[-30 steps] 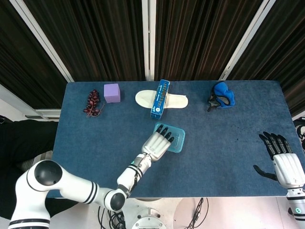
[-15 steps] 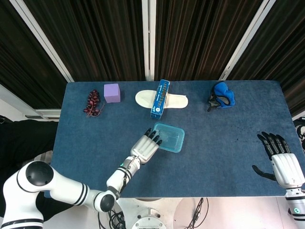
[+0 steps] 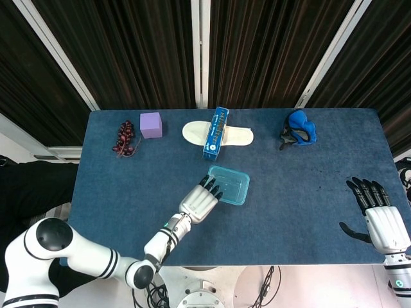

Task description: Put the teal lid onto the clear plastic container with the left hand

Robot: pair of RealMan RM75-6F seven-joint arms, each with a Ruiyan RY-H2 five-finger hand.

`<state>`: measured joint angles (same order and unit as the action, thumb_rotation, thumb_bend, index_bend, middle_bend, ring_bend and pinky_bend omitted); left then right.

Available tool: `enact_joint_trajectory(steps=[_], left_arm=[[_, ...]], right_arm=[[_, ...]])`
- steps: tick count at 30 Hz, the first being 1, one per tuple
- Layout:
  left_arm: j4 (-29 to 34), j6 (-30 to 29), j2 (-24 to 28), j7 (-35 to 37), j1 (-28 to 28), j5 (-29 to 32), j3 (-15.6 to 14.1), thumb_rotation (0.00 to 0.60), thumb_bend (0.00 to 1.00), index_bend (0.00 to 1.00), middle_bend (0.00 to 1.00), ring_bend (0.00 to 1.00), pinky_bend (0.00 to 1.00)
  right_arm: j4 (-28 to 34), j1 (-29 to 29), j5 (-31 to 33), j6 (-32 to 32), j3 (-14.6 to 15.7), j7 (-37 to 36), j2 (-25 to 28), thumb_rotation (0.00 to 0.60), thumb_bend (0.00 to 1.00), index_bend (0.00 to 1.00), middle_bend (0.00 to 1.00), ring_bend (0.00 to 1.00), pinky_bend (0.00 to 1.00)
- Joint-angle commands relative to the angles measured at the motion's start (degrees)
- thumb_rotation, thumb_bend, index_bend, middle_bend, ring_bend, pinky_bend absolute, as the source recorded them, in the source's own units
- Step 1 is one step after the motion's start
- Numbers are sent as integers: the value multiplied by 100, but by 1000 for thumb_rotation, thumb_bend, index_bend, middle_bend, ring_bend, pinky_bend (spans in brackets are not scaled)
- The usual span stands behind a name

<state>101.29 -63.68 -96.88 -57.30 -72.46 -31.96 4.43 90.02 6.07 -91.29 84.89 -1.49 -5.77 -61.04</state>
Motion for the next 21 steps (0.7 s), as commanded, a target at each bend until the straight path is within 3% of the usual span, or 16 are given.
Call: enact_joint_trajectory(steps=[1, 5, 21], left_arm=[[55, 73, -43, 29, -37, -284, 34, 600, 0, 183, 130, 0, 44], [-145, 211, -231, -9, -148, -270, 148, 600, 0, 183, 130, 0, 44], [-1332, 511, -789, -348, -751, 897, 853, 600, 0, 183, 130, 0, 45]], right_arm=[[1, -3, -1, 3, 2, 0, -4, 600, 116, 0, 59, 0, 0], [6, -24, -4, 34, 7, 6, -1, 600, 116, 0, 59, 0, 0], [-56, -88, 42, 67, 20, -69, -2, 600, 116, 0, 59, 0, 0]])
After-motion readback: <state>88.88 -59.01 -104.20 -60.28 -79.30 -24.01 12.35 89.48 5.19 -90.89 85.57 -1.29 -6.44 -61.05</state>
